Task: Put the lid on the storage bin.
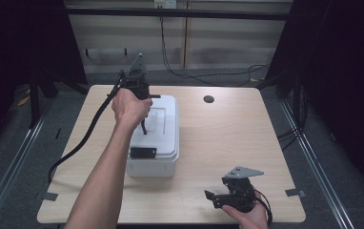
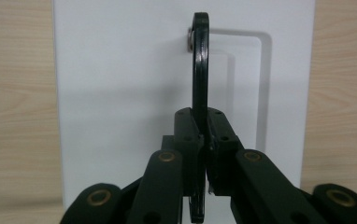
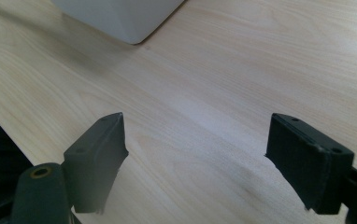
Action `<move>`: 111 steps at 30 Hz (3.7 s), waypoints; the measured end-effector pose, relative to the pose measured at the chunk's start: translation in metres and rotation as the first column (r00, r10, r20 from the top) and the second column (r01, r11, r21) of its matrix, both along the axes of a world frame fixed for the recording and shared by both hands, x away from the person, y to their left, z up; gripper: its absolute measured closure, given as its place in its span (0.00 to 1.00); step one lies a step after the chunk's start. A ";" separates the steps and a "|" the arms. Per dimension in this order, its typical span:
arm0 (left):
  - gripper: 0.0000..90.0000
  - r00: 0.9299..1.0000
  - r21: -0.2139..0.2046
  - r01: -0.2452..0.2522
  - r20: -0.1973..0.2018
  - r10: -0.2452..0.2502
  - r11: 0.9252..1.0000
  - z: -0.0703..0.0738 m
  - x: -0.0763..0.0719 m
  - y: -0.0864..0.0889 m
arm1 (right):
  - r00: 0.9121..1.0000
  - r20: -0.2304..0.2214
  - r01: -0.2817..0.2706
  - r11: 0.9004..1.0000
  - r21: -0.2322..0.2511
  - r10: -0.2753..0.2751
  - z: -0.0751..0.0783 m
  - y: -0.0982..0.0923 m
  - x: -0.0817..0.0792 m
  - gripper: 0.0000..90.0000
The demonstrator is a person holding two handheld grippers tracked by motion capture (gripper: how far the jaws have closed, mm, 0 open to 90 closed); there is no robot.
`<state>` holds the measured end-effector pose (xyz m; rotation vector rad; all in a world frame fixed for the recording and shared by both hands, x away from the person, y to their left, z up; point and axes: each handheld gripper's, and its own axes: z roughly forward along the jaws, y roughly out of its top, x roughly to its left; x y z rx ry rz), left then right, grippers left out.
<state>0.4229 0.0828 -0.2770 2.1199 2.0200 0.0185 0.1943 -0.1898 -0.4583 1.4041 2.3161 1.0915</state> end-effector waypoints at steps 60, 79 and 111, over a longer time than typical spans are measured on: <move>0.92 0.998 0.027 0.056 -0.012 -0.056 0.998 -0.017 0.003 -0.010 | 1.000 0.000 0.001 1.000 0.000 -0.001 0.000 0.000 0.000 0.21; 0.76 0.994 0.020 0.105 -0.006 -0.105 0.994 -0.023 0.006 0.005 | 1.000 0.000 -0.006 1.000 -0.005 0.006 -0.001 0.000 0.000 0.21; 0.20 0.921 -0.129 0.350 0.225 -0.317 0.928 -0.005 -0.007 0.060 | 1.000 -0.004 0.001 1.000 -0.003 -0.001 -0.001 0.001 0.002 0.21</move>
